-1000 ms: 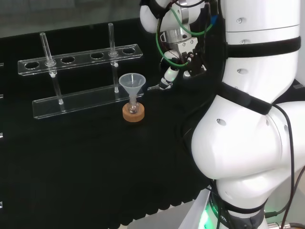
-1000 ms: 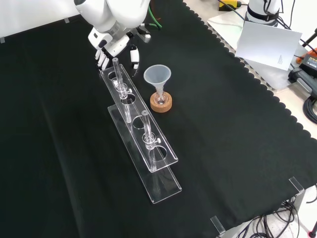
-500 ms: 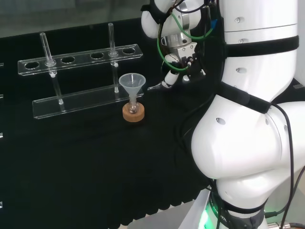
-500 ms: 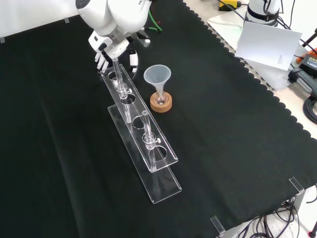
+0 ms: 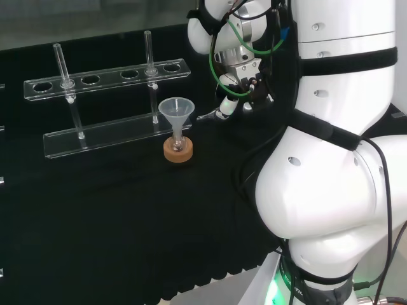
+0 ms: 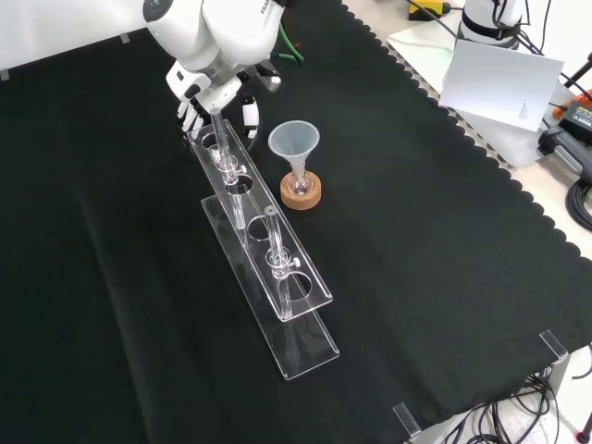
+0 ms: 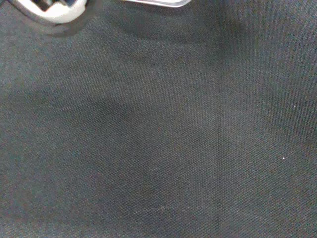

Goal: Pick up the weighing funnel.

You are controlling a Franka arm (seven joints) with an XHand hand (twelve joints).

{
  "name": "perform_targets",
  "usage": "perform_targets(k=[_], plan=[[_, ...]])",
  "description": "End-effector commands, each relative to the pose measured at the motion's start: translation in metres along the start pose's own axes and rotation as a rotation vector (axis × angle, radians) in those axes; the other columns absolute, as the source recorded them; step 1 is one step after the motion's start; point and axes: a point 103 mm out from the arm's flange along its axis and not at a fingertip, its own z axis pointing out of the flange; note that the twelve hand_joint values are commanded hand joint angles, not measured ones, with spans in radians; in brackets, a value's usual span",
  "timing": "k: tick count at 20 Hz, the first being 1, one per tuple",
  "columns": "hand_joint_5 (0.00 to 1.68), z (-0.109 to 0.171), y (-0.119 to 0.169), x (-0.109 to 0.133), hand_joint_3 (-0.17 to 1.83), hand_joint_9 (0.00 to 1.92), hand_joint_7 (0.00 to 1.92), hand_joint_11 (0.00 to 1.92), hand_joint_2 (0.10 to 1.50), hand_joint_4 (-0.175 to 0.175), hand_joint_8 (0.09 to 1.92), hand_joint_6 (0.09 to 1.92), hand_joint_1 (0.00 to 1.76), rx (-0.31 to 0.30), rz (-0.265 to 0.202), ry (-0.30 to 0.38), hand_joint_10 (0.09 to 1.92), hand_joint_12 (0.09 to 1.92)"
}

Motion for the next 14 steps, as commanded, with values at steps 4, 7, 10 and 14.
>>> perform_targets(k=[4,7,10,14], plan=[[0.53,0.0054,0.0035,0.0009,0.51,0.7,0.4,0.45,0.6,-0.026,0.69,0.37,0.83,-0.019,0.008,-0.016,0.54,1.35],[0.51,0.0055,0.0038,0.0012,0.52,0.71,0.4,0.44,0.59,-0.026,0.7,0.41,0.84,-0.021,0.01,-0.018,0.54,1.35],[0.5,0.0099,0.0069,0.0,0.52,0.71,0.4,0.44,0.59,-0.025,0.7,0.43,0.86,-0.035,0.01,-0.02,0.54,1.35],[0.5,0.0114,0.0084,0.0014,0.53,0.71,0.4,0.44,0.59,-0.025,0.7,0.44,0.87,-0.041,0.007,-0.022,0.54,1.35]])
